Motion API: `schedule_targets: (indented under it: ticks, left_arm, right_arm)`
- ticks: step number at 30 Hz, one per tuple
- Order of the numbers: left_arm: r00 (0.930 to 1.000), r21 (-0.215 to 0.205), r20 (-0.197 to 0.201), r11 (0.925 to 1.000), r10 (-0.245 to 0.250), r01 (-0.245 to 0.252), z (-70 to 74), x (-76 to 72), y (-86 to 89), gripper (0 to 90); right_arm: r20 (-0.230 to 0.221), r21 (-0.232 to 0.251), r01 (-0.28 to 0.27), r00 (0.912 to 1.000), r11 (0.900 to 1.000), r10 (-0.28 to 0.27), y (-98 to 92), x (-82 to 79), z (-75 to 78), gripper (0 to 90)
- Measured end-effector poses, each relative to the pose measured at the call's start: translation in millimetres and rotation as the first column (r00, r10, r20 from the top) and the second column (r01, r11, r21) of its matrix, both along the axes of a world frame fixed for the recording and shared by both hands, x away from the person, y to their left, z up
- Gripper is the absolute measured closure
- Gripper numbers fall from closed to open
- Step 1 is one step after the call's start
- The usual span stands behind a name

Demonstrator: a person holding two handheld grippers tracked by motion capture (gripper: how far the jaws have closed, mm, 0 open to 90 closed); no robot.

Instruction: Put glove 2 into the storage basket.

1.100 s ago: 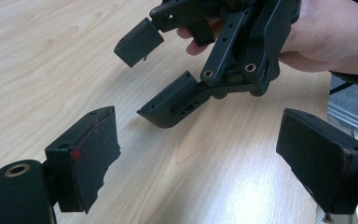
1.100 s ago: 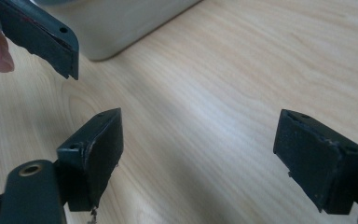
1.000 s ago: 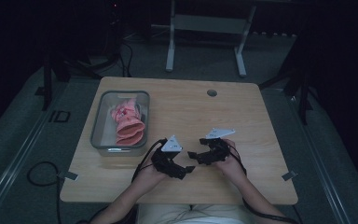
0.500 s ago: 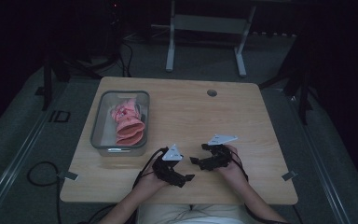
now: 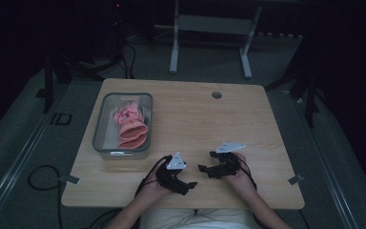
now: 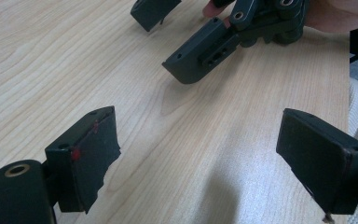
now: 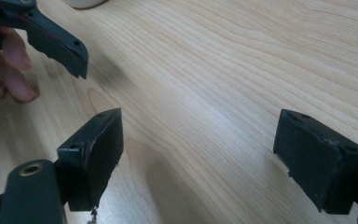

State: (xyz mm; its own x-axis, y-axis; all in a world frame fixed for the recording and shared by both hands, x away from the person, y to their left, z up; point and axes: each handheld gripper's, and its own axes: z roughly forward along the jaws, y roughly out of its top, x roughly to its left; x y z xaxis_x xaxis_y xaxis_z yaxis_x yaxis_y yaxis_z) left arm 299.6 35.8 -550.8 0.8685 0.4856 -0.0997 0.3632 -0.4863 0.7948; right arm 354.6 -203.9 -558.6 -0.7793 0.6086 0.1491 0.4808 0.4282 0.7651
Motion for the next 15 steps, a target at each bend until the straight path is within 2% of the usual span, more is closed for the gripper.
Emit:
schedule_targets:
  ticks: [4, 7, 15]
  left_arm:
    - [1.0, 0.001, 0.001, 1.0, 0.0, 0.0, -1.2, -0.8, 0.8, 12.4]
    - [1.0, 0.021, 0.0, 0.9998, 0.002, -0.002, -2.4, -1.1, 0.1, 12.4]
    - [1.0, 0.024, 0.007, 0.9997, -0.004, 0.004, -3.2, -1.3, -0.5, 12.4]
  right_arm:
    - [0.011, 0.001, 0.005, 0.9999, 1.0, -0.005, -1.2, -0.6, -0.2, 15.9]
    - [0.019, -0.01, 0.007, 0.9998, 1.0, -0.006, -0.9, -1.2, -1.2, 15.8]
    - [0.015, 0.002, 0.013, 0.9998, 1.0, -0.013, -3.3, 0.6, -1.7, 15.8]
